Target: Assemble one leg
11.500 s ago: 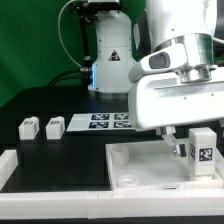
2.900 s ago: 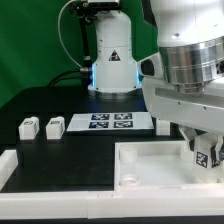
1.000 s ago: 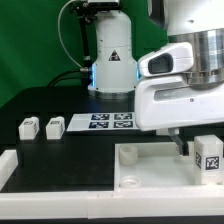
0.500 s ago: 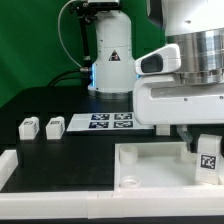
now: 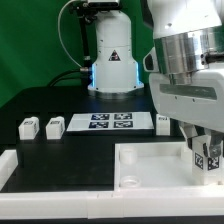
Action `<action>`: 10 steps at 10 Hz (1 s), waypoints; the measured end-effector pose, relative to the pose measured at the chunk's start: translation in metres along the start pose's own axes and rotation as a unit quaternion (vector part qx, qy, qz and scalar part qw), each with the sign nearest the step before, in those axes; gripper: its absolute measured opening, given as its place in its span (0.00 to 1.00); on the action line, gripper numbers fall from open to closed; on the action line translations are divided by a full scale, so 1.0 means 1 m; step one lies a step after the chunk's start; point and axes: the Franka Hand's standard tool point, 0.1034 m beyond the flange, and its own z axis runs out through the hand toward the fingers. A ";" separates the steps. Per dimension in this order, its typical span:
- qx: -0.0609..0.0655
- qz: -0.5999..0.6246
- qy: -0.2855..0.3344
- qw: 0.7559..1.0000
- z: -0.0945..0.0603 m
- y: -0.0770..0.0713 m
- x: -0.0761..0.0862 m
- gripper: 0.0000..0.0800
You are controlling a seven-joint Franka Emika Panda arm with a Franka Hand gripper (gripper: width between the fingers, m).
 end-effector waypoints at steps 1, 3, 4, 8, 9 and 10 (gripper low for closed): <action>0.000 0.055 -0.004 0.999 0.000 0.000 -0.001 0.38; 0.016 0.239 -0.019 0.971 0.002 0.002 -0.004 0.38; 0.024 0.277 -0.017 0.960 0.003 0.003 -0.006 0.38; 0.008 0.046 -0.013 0.999 0.004 0.002 -0.014 0.72; 0.009 0.011 -0.012 1.000 0.004 0.002 -0.013 0.72; 0.010 -0.037 -0.011 0.999 0.004 0.002 -0.012 0.80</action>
Offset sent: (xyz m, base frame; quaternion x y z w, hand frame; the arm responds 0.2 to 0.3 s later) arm -0.0153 0.0061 -0.0083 0.0430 0.0113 0.3749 0.9260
